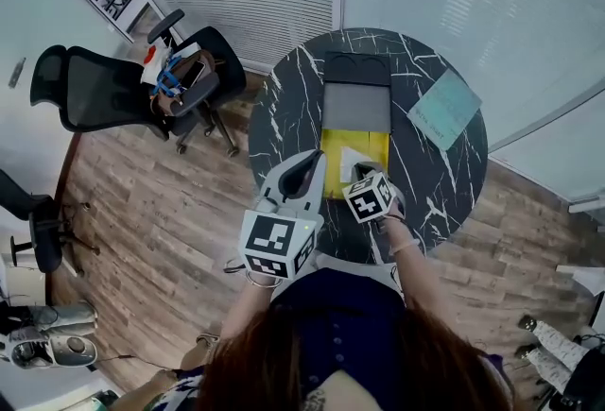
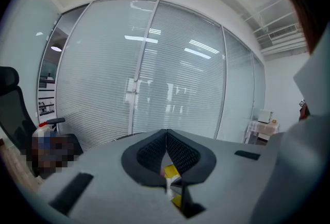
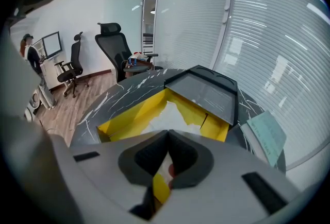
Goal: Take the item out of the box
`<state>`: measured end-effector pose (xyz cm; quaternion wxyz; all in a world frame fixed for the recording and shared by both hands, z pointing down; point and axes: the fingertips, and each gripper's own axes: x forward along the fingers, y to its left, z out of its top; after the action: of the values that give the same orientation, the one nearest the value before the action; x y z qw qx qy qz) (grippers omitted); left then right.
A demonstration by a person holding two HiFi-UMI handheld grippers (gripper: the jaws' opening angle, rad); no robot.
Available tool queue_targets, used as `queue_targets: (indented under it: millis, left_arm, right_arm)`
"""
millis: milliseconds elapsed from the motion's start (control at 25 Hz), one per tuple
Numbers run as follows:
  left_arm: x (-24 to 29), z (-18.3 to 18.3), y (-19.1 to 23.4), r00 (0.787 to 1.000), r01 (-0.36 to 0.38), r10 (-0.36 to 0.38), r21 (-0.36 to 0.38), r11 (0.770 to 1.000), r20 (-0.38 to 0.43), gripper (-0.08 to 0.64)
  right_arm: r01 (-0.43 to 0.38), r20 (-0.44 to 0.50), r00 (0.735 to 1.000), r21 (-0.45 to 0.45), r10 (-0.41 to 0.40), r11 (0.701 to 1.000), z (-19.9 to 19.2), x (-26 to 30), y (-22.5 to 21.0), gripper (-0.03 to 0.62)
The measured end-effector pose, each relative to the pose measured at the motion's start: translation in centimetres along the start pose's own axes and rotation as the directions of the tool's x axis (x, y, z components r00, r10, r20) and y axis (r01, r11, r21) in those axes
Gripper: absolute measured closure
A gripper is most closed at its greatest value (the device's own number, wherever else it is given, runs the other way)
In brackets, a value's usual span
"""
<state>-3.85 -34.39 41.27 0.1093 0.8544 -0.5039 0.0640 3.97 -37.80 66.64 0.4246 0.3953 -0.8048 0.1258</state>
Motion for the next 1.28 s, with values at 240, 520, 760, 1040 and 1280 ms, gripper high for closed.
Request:
queue_targets:
  millis: [240,520,760,1040,1280]
  left_arm:
    - [-1.0,0.2,-0.6,1.0,0.017,-0.017,0.01,1.0,0.007,0.533]
    - [-2.2,0.4,-1.4,0.999,0.04,-0.04,0.019,0.999,0.014,0.532]
    - [-3.2,0.3,-2.3,0.998,0.056,-0.056,0.03,0.998,0.014,0.533]
    - [-4.5,0.6,-3.1,0.997,0.067,-0.068,0.038,0.997,0.023,0.533]
    - [-5.6,0.5,-3.6,0.997,0.073,-0.074,0.045,0.996,0.029,0.533]
  right_arm:
    - [0.036,0.032,0.999,0.019,-0.037,0.999,0.5,-1.6,-0.3,0.569]
    - [0.068,0.067,0.995,0.071,-0.073,0.995,0.9,-3.8,-0.5,0.569]
    - [0.095,0.103,0.989,0.098,-0.105,0.991,1.4,-5.8,-0.7,0.568]
    - [0.116,0.139,0.981,0.119,-0.132,0.986,2.0,-8.0,-0.4,0.568]
    - [0.134,0.193,0.968,0.138,-0.159,0.981,2.8,-10.3,-0.2,0.568]
